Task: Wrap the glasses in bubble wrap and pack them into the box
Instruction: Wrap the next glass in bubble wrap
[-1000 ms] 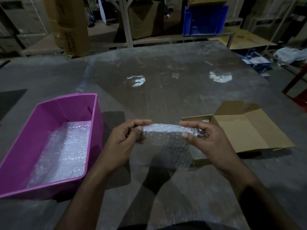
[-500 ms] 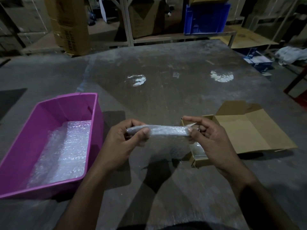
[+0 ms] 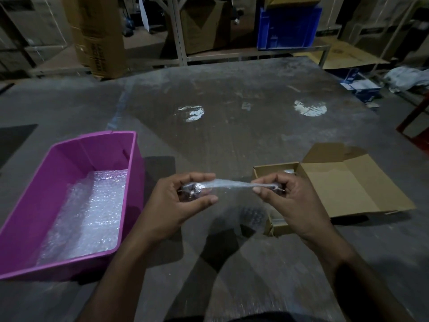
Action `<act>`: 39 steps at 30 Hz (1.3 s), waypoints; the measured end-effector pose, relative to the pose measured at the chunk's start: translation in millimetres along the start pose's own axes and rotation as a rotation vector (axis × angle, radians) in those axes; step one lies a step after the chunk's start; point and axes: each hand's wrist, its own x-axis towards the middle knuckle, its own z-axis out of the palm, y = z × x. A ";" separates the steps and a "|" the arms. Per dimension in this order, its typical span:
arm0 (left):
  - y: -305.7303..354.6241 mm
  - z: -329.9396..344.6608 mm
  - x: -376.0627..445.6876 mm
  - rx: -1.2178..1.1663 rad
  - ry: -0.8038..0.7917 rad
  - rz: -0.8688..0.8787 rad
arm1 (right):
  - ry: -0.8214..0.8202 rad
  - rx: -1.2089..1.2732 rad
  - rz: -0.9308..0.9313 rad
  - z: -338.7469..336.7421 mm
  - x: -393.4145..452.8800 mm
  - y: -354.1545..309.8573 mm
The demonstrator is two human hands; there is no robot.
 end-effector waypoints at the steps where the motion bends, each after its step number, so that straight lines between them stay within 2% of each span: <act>1: 0.0 0.8 0.9 0.031 0.028 0.017 | 0.007 -0.022 -0.019 -0.1 0.4 -0.2; 4: -3.2 0.0 3.5 0.126 0.118 0.107 | -0.011 -0.072 -0.051 -2.1 1.0 0.6; 6: -5.6 -2.2 4.4 0.120 0.131 0.117 | -0.030 0.005 -0.017 -1.1 -0.6 -1.5; 14: -3.7 -0.2 3.6 -0.034 0.072 0.064 | -0.030 0.061 -0.042 1.1 -3.7 -7.7; 19: 0.2 -0.1 1.1 -0.014 0.050 0.029 | -0.099 0.144 -0.009 -0.9 -6.7 -10.9; 24: -1.2 -3.5 -1.3 0.019 -0.030 0.024 | -0.021 -0.004 -0.024 -2.9 -3.4 -4.8; 29: -2.1 -4.0 1.1 0.065 0.030 0.089 | -0.011 -0.063 -0.127 -5.4 -1.9 -6.8; 32: -5.3 -6.1 2.2 0.084 0.024 0.088 | -0.052 -0.029 -0.083 -6.1 -3.9 -9.8; 39: -4.1 -1.6 1.5 -0.050 0.002 0.055 | -0.078 0.073 -0.051 -3.0 -4.4 -10.3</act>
